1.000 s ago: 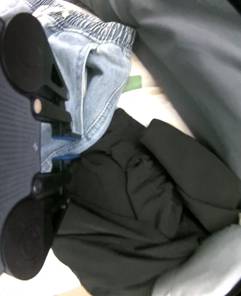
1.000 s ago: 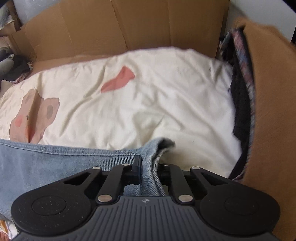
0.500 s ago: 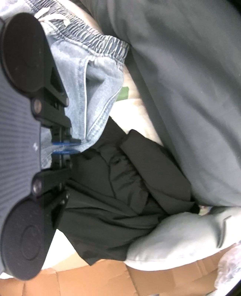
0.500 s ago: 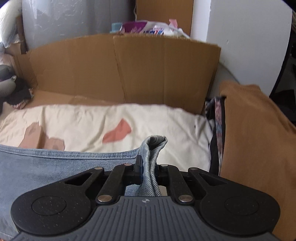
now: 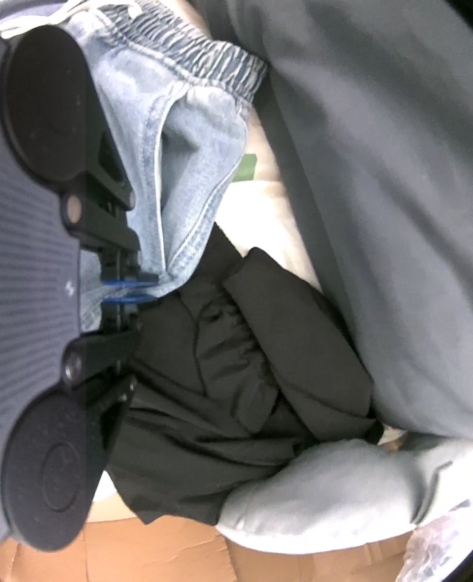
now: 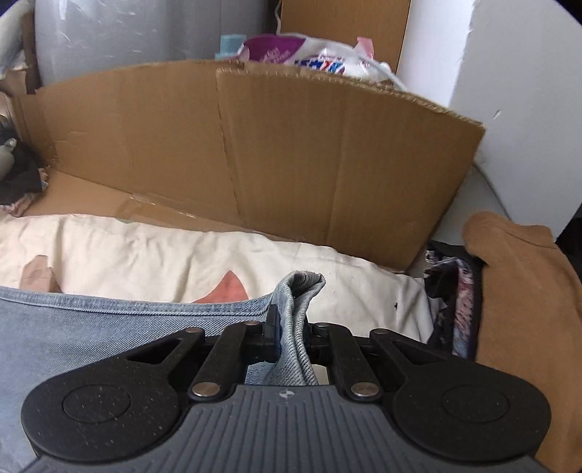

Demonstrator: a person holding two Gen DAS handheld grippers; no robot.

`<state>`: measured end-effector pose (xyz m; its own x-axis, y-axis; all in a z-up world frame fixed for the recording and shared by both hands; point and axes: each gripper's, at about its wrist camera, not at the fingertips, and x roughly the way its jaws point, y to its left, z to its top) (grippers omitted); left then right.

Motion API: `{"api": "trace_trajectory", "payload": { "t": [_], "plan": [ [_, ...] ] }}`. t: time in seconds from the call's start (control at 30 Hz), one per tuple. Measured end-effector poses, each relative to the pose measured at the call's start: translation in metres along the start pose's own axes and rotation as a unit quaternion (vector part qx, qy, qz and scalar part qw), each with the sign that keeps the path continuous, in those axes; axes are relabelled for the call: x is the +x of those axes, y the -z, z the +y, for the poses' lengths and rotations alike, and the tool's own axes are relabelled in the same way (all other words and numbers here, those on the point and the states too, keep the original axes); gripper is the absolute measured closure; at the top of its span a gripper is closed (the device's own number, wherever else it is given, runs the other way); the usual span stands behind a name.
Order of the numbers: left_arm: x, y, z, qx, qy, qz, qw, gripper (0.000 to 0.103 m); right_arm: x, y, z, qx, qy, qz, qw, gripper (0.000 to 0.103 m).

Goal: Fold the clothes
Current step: 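Hold the leg hem with the right gripper while the left gripper grasps the waistband pocket, then open both grippers and release the jeans onto the sheet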

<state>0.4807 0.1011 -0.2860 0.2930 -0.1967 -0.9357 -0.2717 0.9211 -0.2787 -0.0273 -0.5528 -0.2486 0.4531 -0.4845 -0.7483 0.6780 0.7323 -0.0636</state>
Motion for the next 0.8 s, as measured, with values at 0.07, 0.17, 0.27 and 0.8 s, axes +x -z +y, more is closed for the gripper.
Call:
{"api": "trace_trajectory", "payload": {
  "t": [0.07, 0.17, 0.27, 0.8],
  "plan": [
    [0.004, -0.001, -0.003, 0.000, -0.003, 0.000, 1.0000, 0.097, 0.011, -0.003, 0.002, -0.004, 0.007, 0.006, 1.000, 0.098],
    [0.005, -0.003, -0.005, -0.004, -0.003, -0.003, 1.0000, 0.097, 0.026, -0.007, 0.006, -0.011, 0.017, 0.015, 1.000, 0.098],
    [0.008, 0.001, -0.010, 0.012, -0.006, -0.002, 0.9999, 0.096, 0.042, -0.011, 0.010, -0.017, 0.027, 0.024, 0.999, 0.098],
    [-0.019, 0.065, -0.047, 0.126, 0.029, 0.027, 0.9912, 0.062, 0.024, 0.016, -0.038, 0.105, 0.005, 0.031, 0.994, 0.061]
  ]
}}
